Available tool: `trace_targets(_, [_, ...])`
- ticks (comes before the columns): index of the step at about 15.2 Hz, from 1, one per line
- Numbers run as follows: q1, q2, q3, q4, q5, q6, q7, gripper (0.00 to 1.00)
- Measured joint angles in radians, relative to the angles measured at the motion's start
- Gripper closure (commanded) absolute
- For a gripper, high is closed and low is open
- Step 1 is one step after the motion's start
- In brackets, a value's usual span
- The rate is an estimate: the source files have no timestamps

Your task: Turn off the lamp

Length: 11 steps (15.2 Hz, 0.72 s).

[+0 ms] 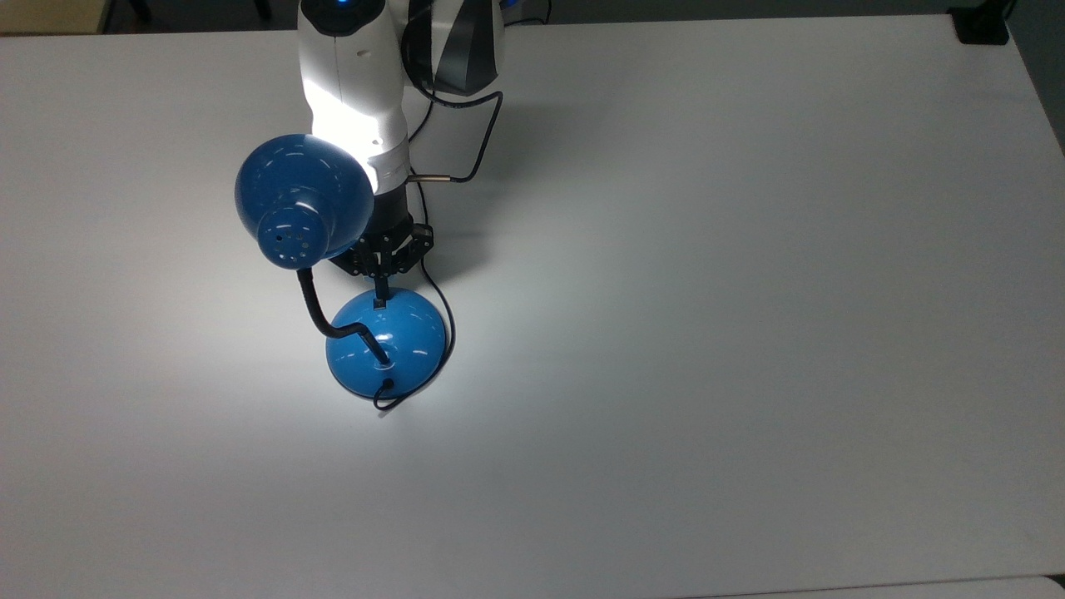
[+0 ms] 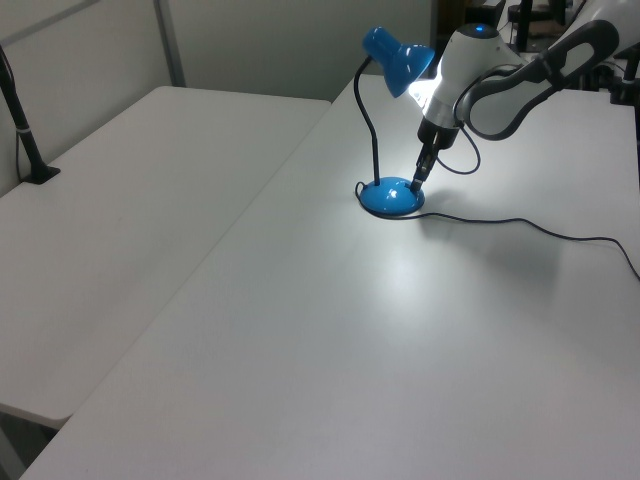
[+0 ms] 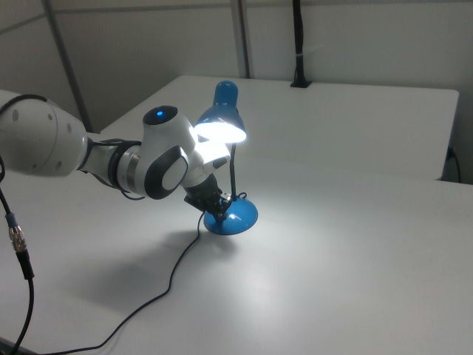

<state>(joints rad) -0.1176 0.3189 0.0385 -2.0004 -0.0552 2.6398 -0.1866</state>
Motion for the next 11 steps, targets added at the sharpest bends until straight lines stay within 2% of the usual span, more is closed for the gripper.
trace_targets(9, [0.000,0.010,-0.003,0.000,0.000,0.010,0.000,1.00])
trace_targets(11, [0.000,0.008,-0.006,0.001,0.000,-0.076,0.000,0.98])
